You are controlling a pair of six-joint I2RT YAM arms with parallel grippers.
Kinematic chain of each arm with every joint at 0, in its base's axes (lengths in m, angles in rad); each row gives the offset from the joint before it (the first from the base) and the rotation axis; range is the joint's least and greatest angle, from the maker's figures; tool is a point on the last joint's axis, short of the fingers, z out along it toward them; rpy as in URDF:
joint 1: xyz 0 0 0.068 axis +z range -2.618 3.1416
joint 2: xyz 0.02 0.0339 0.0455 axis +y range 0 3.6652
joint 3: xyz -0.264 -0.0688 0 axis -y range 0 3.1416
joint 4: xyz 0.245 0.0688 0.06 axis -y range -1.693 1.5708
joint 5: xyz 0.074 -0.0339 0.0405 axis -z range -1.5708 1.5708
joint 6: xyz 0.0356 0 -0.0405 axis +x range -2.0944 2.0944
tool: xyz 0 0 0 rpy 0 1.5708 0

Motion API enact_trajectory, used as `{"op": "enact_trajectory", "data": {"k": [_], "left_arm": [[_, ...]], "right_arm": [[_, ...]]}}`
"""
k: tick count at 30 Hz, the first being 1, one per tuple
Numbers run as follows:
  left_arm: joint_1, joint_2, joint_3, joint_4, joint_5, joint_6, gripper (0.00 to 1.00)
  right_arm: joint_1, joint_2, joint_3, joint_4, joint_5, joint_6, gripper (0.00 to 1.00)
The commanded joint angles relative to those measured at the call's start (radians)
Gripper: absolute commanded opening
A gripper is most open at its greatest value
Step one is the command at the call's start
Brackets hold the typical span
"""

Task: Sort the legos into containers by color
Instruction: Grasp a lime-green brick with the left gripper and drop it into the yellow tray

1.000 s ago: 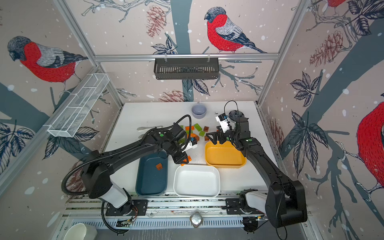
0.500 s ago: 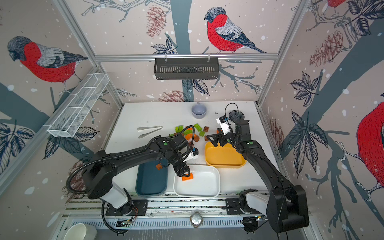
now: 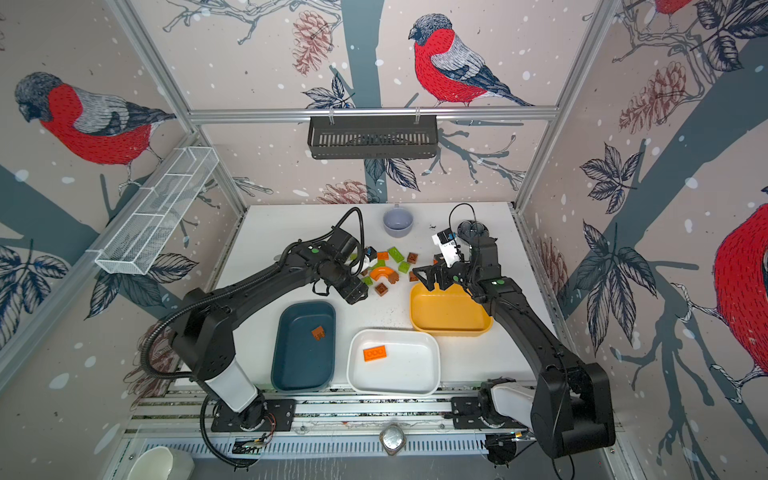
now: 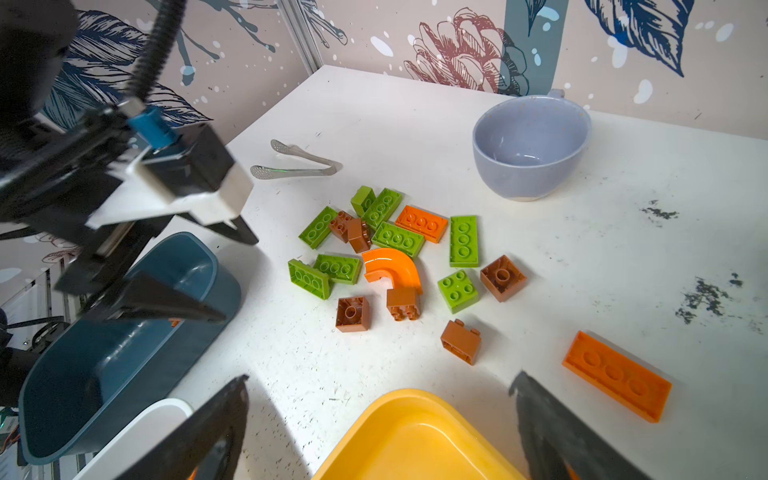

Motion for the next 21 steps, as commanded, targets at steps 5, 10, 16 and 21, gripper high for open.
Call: {"op": "enact_trajectory", "data": {"k": [5, 10, 16, 21], "left_arm": [[0.119, 0.113, 0.051, 0.058, -0.131, -0.170, 0.76], [0.154, 0.189, 0.047, 0.107, -0.111, -0.260, 0.73], [0.178, 0.261, 0.060, 0.152, -0.115, -0.318, 0.72], [0.183, 0.305, 0.076, 0.168, -0.115, -0.330, 0.71]], "right_arm": [[0.002, 0.025, 0.012, 0.050, -0.010, 0.025, 0.99], [0.003, 0.038, 0.015, 0.056, -0.018, 0.028, 0.99], [0.004, 0.084, 0.022, 0.056, -0.025, 0.025, 0.99], [0.007, 0.097, 0.021, 0.059, -0.026, 0.025, 0.99]]}}
